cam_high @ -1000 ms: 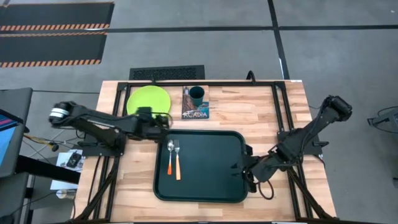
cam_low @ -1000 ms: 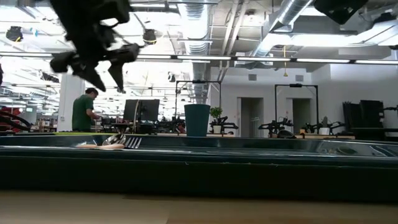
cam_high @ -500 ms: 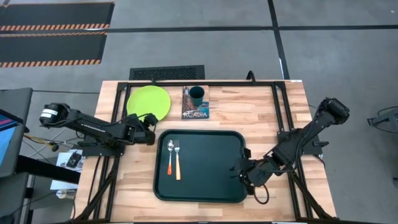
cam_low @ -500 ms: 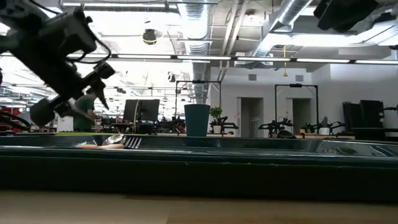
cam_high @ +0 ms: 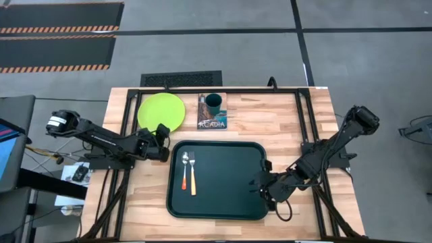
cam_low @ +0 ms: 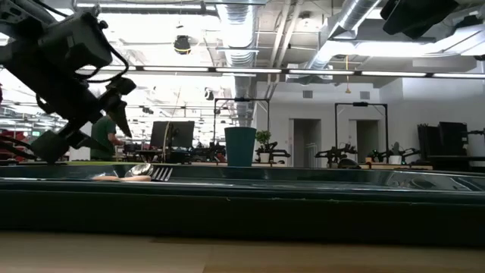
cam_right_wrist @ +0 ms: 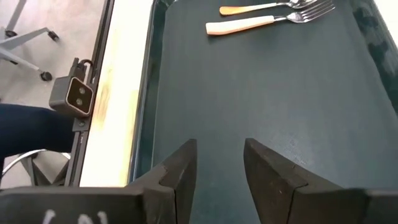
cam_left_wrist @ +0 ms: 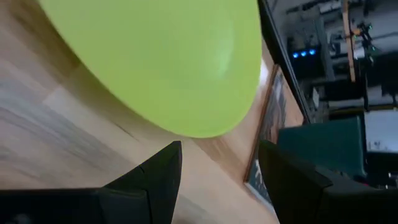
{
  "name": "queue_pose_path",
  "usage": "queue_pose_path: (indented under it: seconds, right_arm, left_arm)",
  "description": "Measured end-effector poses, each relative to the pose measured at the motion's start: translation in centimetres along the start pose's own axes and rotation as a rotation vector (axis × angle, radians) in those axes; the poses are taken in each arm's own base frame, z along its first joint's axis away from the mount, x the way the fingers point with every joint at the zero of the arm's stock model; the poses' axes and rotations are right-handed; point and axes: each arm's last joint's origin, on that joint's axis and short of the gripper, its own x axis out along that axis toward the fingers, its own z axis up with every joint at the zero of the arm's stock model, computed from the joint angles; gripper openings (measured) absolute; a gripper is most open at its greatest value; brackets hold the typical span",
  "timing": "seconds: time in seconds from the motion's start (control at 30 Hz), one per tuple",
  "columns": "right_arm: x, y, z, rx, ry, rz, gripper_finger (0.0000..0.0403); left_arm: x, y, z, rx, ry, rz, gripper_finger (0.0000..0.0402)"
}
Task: Pick and place plate/cup/fork/spoon on tray
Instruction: Put the green plate on the black tray to the right of the orange fork
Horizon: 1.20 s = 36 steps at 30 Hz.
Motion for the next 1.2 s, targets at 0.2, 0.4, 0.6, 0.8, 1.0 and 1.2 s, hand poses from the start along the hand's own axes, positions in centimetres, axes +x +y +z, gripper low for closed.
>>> queue_pose_path:
  seconds: [0.2, 0.4, 0.6, 0.8, 1.0, 1.2]
  right_arm:
    - [0.0, 0.0, 0.0, -0.005, -0.007, -0.008, 0.0157]
    - [0.0, 0.0, 0.0, -0.011, -0.007, -0.008, 0.0157]
    - [0.1, -0.2, 0.2, -0.002, -0.014, -0.015, 0.0154]
    - [0.1, -0.3, 0.2, -0.001, -0.022, -0.028, 0.0154]
    - [0.1, -0.3, 0.2, -0.002, -0.021, -0.028, 0.0153]
    - [0.1, -0.3, 0.2, -0.002, -0.013, -0.033, 0.0149]
  left_arm:
    - [1.4, -0.2, -0.3, -0.053, -0.042, 0.007, 0.0199]
    - [1.9, 0.7, -0.3, 0.001, -0.052, 0.097, 0.0190]
    - [2.8, 0.6, -0.4, -0.045, -0.056, 0.119, 0.0153]
    - [2.3, -0.7, -0.8, -0.023, -0.095, -0.055, 0.0126]
    - [1.1, -1.2, -0.6, 0.153, -0.051, -0.082, 0.0122]
    - [0.8, -2.8, 1.1, 0.175, -0.090, -0.115, 0.0122]
